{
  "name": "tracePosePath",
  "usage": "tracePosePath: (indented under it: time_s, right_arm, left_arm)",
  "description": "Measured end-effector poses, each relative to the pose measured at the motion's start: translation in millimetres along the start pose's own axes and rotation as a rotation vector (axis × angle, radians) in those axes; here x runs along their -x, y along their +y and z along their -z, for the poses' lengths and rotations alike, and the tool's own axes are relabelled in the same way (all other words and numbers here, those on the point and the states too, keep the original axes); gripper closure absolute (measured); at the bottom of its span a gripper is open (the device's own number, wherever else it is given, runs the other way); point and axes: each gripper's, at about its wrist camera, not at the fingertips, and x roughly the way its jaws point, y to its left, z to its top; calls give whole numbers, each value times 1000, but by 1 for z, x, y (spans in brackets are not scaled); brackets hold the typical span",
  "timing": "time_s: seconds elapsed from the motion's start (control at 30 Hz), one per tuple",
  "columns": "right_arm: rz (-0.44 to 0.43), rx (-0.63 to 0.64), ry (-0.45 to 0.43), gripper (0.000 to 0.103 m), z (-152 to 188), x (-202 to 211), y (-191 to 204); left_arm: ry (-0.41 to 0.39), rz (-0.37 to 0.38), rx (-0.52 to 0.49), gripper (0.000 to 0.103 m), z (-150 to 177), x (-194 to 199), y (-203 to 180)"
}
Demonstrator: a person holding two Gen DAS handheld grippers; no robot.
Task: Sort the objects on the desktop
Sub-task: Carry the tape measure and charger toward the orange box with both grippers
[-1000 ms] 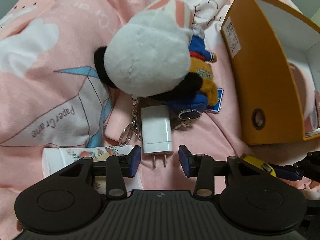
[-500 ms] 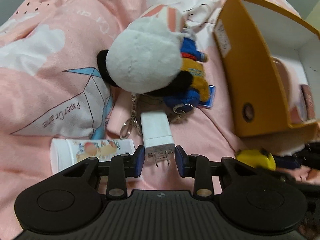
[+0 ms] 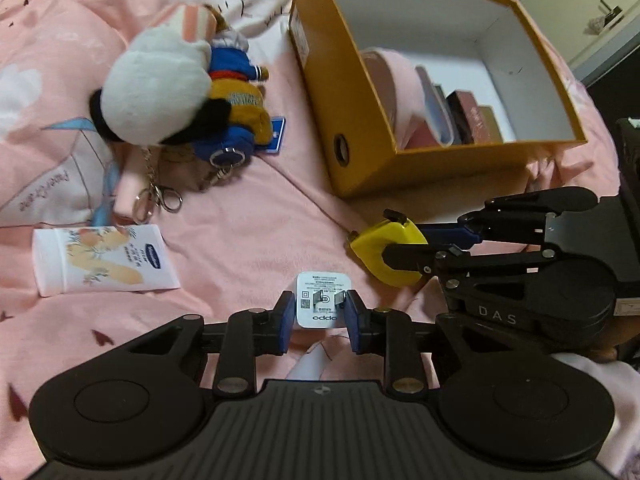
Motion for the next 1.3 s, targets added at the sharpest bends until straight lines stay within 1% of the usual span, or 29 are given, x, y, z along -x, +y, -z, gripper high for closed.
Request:
tracePosePath:
  time_s: [0.13, 0.23, 0.3, 0.33, 0.37, 0.47, 0.57, 0.6, 0.7, 0.73, 0.77, 0.8, 0.83, 0.97, 1.1, 1.2, 1.3]
  right_arm:
    - [3, -17, 35, 82, 4, -11, -4]
    - [-5, -20, 41, 81, 5, -12, -4]
    - [-5, -16, 41, 79, 5, -12, -3]
    - [-3, -14, 41, 79, 6, -12, -3]
    - [-3, -12, 41, 79, 6, -12, -2]
    - [0, -14, 38, 79, 6, -11, -2]
    - [-2, -19, 36, 79, 6, -10, -2]
    - [-2, -20, 34, 79, 6, -10, -2]
    - [-8, -31, 29, 79, 7, -9, -4]
    - [-12, -37, 28, 79, 7, -9, -5]
    - [-17, -43, 29, 79, 7, -9, -6]
    - [-20, -48, 32, 80, 7, -10, -7]
    - [-18, -49, 33, 82, 7, -10, -7]
    - [-12, -40, 26, 82, 7, -4, -4]
    - [-34, -60, -15, 82, 7, 18, -11]
    - [-57, -94, -53, 82, 7, 41, -21]
    - [-87, -138, -102, 82, 6, 68, -33]
  left_arm:
    - [13, -15, -8, 73, 1, -11, -2]
    - [2, -37, -51, 71, 2, -10, -9]
    - [5, -44, -85, 59, 3, -10, -13]
    - [6, -46, -103, 55, 4, -12, -16]
    - [4, -53, -115, 54, 4, -12, -19]
    - [-4, -79, -134, 53, 5, -16, -22]
    - [-6, -125, -154, 53, 5, -22, -24]
    - [-5, -127, -155, 53, 6, -23, -24]
    - [-5, -118, -153, 54, 7, -25, -23]
    - [-8, -113, -154, 56, 7, -25, -22]
    - [-9, -106, -155, 60, 8, -26, -22]
    - [-8, -99, -156, 63, 8, -26, -22]
    - [-7, -94, -156, 64, 8, -27, -22]
    - [-17, -88, -137, 65, 9, -23, -21]
    - [-67, -70, -93, 65, 8, -7, -16]
    - [-102, -31, -65, 65, 5, 7, -14]
    - [-139, 7, -61, 65, 1, 23, -19]
